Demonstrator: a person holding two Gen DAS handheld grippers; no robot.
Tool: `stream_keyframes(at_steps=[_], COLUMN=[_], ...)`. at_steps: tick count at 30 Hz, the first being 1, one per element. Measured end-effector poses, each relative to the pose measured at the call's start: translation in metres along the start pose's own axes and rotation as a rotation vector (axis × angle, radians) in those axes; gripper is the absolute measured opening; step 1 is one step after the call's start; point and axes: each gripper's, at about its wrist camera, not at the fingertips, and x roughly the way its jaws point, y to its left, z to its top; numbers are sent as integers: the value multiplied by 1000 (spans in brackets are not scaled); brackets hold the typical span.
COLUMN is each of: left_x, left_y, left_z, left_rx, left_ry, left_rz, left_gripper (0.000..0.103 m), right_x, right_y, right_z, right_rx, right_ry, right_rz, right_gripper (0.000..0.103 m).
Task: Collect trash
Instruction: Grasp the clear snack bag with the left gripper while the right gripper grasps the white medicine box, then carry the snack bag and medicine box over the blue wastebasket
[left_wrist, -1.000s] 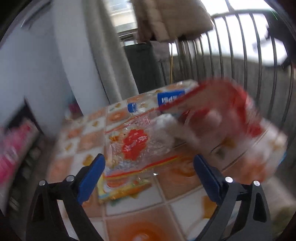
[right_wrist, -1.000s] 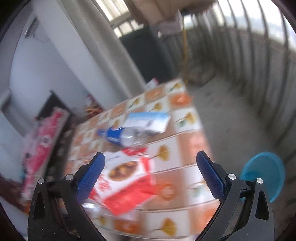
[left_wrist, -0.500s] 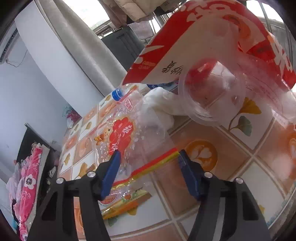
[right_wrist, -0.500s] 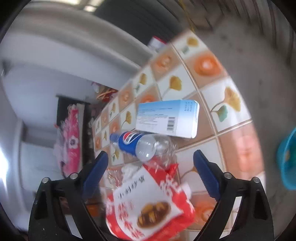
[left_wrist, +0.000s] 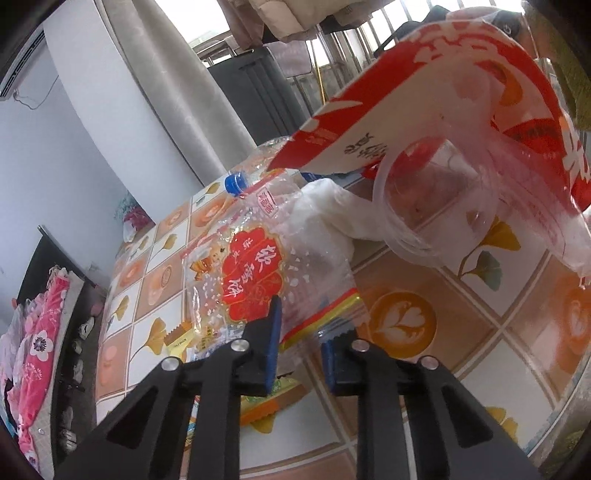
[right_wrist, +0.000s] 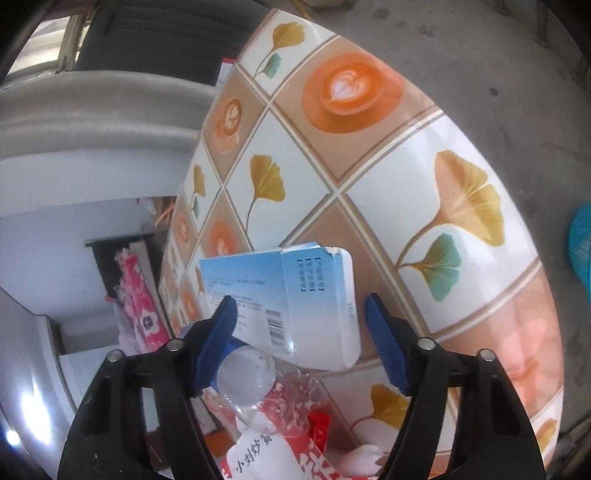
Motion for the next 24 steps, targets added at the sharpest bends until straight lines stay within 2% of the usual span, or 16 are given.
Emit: stream_keyframes(at_steps=[10,18,24], left_x=[-4,-11,-20], left_y=[0,2,8], left_z=[1,1,1], left_rx=[-3,-8,-14], left_ry=[-20,-44,-76], left_rz=[-5,21,69], left_gripper=[13,10,6], right_x=[-14,-33,-49], right_y=[-15,-13,13], right_z=[-2,-3,-7], right_rx=[9,-21,-93], right_ry=[-11,-47,-84], right_rz=[14,84,188], right_gripper=[26,15,9])
